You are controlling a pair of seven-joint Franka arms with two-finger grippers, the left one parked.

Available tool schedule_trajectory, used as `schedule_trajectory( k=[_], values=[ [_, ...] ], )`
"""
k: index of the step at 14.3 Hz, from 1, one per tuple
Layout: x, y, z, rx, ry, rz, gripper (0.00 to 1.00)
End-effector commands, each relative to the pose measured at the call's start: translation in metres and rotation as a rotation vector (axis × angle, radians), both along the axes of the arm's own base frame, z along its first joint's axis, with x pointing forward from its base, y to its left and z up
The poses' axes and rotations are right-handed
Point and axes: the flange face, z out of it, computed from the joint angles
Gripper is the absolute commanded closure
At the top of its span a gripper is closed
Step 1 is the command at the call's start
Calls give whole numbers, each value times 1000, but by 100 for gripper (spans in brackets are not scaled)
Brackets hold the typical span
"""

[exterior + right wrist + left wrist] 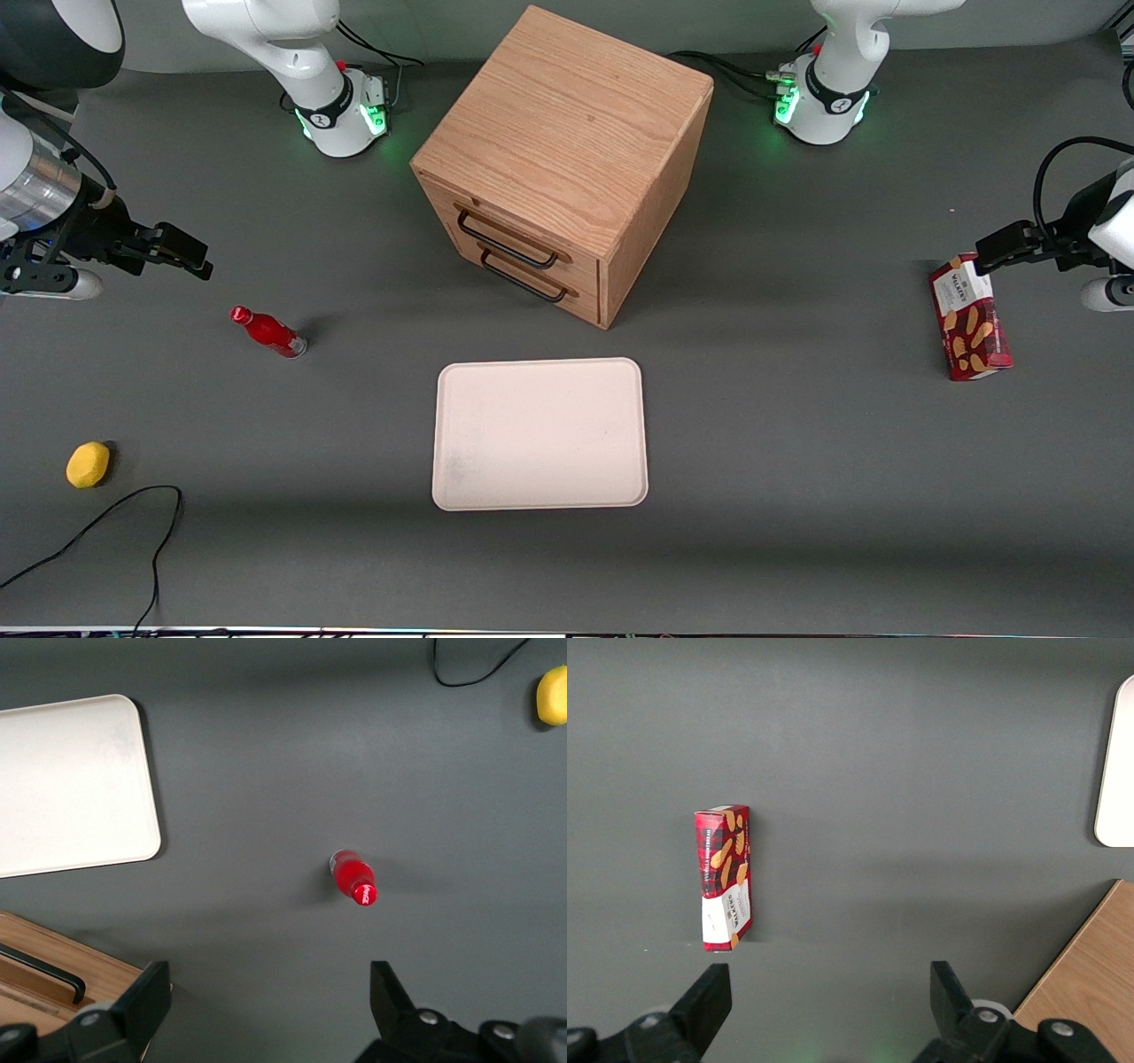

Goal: Open upper drawer

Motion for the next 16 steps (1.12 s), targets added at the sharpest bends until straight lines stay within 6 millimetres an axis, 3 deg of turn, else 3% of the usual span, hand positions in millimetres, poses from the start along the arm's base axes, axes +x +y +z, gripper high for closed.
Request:
schedule_trajectory(
  k=[1, 5, 7, 11, 14, 16],
  values=[
    [-3, -4, 6, -8, -8, 21, 0],
    [7, 5, 5, 36, -17, 22, 0],
    [23, 27, 1, 97, -14, 48, 0],
    [31, 106, 0, 116, -16, 185, 0],
    [17, 192, -1, 149, -48, 339, 0],
    [5, 241, -13, 173, -51, 540, 0]
  ],
)
